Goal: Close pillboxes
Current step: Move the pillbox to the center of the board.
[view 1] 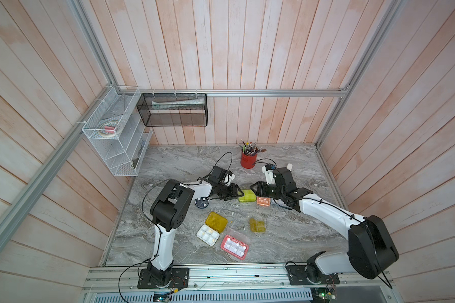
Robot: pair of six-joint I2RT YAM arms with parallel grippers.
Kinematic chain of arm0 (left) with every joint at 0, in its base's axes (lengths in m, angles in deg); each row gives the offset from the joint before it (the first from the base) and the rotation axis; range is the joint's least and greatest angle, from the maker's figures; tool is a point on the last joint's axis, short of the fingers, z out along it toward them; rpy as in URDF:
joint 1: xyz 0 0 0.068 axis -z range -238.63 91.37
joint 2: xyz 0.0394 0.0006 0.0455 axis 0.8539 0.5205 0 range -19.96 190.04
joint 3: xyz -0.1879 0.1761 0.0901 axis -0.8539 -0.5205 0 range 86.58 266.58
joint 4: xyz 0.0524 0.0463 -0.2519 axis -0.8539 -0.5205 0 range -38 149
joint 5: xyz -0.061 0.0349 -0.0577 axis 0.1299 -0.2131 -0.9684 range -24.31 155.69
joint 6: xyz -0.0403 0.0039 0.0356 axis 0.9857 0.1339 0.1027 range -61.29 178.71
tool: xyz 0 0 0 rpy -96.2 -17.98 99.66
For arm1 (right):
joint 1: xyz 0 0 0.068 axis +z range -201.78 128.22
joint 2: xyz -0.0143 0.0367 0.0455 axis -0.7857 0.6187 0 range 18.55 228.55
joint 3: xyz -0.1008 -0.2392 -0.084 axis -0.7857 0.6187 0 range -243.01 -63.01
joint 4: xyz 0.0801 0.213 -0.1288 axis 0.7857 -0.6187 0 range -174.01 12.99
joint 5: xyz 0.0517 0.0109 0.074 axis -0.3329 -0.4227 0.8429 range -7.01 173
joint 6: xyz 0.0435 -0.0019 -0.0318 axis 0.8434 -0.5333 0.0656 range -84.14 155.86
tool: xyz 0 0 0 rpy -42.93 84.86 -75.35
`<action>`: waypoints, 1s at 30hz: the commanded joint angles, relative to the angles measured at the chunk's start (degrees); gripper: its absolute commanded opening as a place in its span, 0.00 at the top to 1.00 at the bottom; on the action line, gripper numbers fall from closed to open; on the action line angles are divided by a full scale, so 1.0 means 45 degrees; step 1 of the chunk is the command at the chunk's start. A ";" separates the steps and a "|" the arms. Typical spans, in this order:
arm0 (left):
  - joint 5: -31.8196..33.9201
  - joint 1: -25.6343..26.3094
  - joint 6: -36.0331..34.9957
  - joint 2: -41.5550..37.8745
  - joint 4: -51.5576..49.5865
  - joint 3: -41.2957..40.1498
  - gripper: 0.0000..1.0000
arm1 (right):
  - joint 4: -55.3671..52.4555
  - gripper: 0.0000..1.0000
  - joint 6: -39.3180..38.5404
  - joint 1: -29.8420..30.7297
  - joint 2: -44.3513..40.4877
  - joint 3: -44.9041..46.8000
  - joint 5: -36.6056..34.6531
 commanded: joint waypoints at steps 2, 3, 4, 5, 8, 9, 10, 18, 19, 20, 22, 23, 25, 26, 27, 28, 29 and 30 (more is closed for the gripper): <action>0.0230 0.0039 -0.0379 0.0082 -0.0656 0.0297 0.46 | -0.0344 0.48 0.0036 0.0069 -0.0125 0.0136 -0.0261; 0.0268 0.0004 -0.0468 -0.0037 -0.0745 0.0315 0.46 | -0.0411 0.48 0.0073 0.0063 -0.0149 0.0107 -0.0259; 0.0313 -0.0044 -0.0555 -0.0176 -0.0876 0.0332 0.47 | -0.0534 0.48 0.0123 0.0066 -0.0166 0.0049 -0.0231; 0.0364 -0.0084 -0.0642 -0.0324 -0.0958 0.0340 0.46 | -0.0677 0.48 0.0162 0.0063 -0.0185 -0.0018 -0.0188; 0.0481 -0.0163 -0.1009 -0.0818 -0.1511 0.0548 0.46 | -0.1149 0.48 0.0320 0.0062 -0.0318 -0.0105 0.0096; 0.0565 -0.0166 -0.1158 -0.1005 -0.1710 0.0611 0.46 | -0.1266 0.48 0.0447 0.0068 -0.0412 -0.0068 0.0186; 0.0609 -0.0179 -0.1252 -0.1201 -0.1847 0.0619 0.46 | -0.1349 0.47 0.0546 0.0071 -0.0482 0.0003 0.0259; 0.0805 0.0018 -0.1836 -0.3154 -0.2862 -0.0140 0.46 | -0.2746 0.46 0.1221 0.0358 -0.1313 0.1049 0.0719; 0.0825 0.0097 -0.1939 -0.3297 -0.3049 -0.0229 0.46 | -0.2867 0.46 0.1264 0.0382 -0.1483 0.1238 0.0704; 0.0888 0.0199 -0.2052 -0.3458 -0.3246 -0.0329 0.46 | -0.3011 0.46 0.1313 0.0392 -0.1678 0.1450 0.0649; 0.1053 0.0368 -0.2121 -0.3827 -0.3354 -0.0719 0.46 | -0.3278 0.46 0.1400 0.0403 -0.2059 0.1782 0.0484; 0.1089 0.0449 -0.2084 -0.4020 -0.3340 -0.0977 0.46 | -0.3423 0.46 0.1450 0.0396 -0.2263 0.1940 0.0401; 0.1099 0.0580 -0.1994 -0.4359 -0.3252 -0.1363 0.46 | -0.3564 0.46 0.1550 0.0404 -0.2653 0.2226 0.0311; 0.1099 0.0687 -0.1899 -0.4526 -0.3206 -0.1558 0.46 | -0.3623 0.45 0.1594 0.0396 -0.2840 0.2360 0.0278; 0.1099 0.0823 -0.1819 -0.4650 -0.3130 -0.1719 0.46 | -0.3667 0.45 0.1633 0.0393 -0.2998 0.2502 0.0226; 0.1080 0.1003 -0.1813 -0.4706 -0.3119 -0.1795 0.46 | -0.3701 0.45 0.1656 0.0403 -0.3134 0.2626 0.0149; 0.1174 0.1229 -0.1831 -0.4753 -0.3189 -0.1832 0.46 | -0.3772 0.45 0.1710 0.0396 -0.3272 0.2767 0.0034; 0.1333 0.1466 -0.1832 -0.4773 -0.3276 -0.1837 0.46 | -0.3818 0.45 0.1762 0.0377 -0.3390 0.2872 -0.0051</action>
